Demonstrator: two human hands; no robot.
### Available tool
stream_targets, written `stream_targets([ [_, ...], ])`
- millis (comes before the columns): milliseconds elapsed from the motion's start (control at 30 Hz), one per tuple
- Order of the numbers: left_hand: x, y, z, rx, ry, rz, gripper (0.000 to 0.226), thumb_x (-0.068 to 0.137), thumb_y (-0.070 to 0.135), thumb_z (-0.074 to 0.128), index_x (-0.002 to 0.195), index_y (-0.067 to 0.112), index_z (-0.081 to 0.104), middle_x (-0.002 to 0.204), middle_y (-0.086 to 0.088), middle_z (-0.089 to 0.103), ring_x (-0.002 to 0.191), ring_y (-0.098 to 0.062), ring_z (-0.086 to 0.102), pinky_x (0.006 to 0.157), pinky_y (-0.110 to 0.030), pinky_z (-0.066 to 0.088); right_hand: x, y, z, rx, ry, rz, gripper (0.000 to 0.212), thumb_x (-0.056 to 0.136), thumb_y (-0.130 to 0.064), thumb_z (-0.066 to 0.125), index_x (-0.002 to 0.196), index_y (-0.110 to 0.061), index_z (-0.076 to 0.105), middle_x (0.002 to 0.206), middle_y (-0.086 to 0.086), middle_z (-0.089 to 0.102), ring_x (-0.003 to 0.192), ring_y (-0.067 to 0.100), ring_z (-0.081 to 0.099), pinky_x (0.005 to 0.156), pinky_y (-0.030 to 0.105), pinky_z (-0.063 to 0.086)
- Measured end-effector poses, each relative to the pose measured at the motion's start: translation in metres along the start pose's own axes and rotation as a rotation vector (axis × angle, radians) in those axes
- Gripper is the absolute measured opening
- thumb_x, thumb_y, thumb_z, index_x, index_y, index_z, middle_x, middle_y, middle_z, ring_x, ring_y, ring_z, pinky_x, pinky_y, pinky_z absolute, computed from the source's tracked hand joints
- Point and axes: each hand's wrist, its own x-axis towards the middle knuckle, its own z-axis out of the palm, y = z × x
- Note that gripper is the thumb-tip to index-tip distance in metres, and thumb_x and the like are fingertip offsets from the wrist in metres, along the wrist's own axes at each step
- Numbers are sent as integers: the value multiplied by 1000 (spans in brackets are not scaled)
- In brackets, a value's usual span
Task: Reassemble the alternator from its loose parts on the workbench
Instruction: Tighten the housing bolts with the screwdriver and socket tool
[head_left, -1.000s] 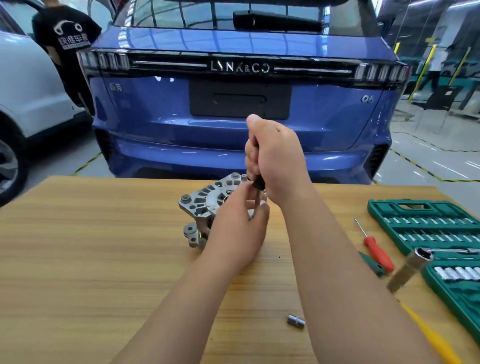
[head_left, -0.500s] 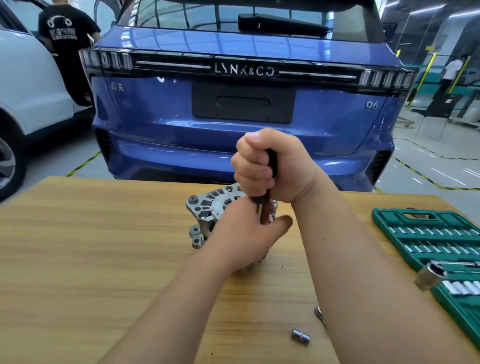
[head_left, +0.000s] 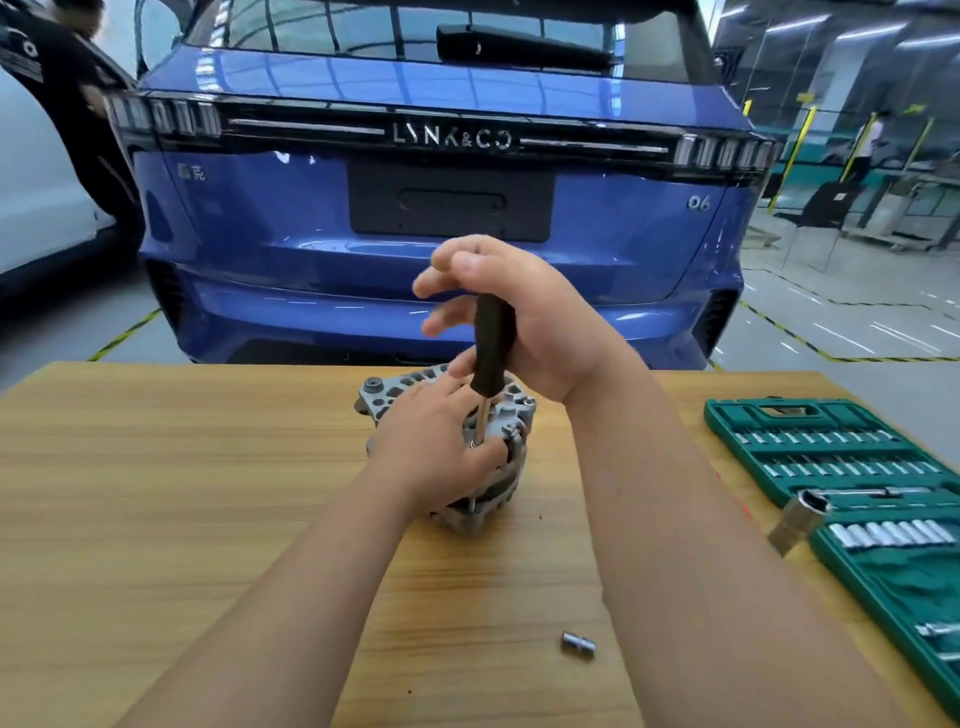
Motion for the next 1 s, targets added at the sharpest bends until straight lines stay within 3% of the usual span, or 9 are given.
stream_targets([
  [67,1,-3,0,25,27,-8,55,67,58,39,111,37,64,115,19,57,104,-11,52,72,-25,34,9,-4,-10,99,-259,59,20,83,-20,47,97,-10,58,94,6,67,89,26,64,64,38,52],
  [200,0,1,2,19,120,-70,44,68,51,47,97,27,69,69,19,39,68,-6,40,55,-20,23,16,3,8,298,-324,131,21,72,-18,52,52,-19,47,47,-4,41,37,11,36,41,18,31],
  [400,0,9,12,57,169,-119,33,75,50,29,79,25,49,80,15,46,73,-8,37,79,-27,32,10,15,29,-94,607,-38,47,84,-30,51,47,-20,24,48,-2,24,48,20,19,47,36,22],
  [467,0,10,11,47,153,-116,34,71,52,23,80,27,44,79,16,40,74,-8,34,80,-28,30,8,17,33,-124,689,-46,50,86,-33,53,47,-19,25,49,-1,24,48,20,21,47,34,23],
  [533,-1,9,10,47,145,-113,37,69,54,27,83,27,48,81,16,42,74,-8,36,77,-27,31,3,16,22,-97,516,-74,40,87,-36,55,57,-17,37,55,4,32,49,19,27,47,33,29],
  [700,-1,7,7,102,160,-112,61,61,58,30,99,24,63,82,15,41,80,-13,43,67,-27,28,21,5,-8,5,-451,28,15,82,-13,54,96,-12,58,98,8,62,76,23,61,48,27,49],
  [767,-1,5,6,99,167,-128,62,60,57,30,100,24,62,80,15,43,77,-17,45,59,-25,25,27,5,-2,148,-571,40,3,74,-16,60,76,-13,60,74,7,60,63,23,58,46,26,48],
  [867,0,7,8,61,184,-128,46,62,54,34,84,23,61,69,20,36,72,-5,29,62,-22,25,16,16,3,263,-366,-5,29,76,-21,62,56,-19,40,48,-3,37,39,11,31,40,18,29],
  [1000,-1,14,9,25,186,-161,34,67,53,28,73,27,48,72,17,40,69,-7,28,76,-33,39,-3,24,17,15,478,-151,43,88,-27,54,55,-21,27,46,-4,29,43,17,22,43,27,25],
])
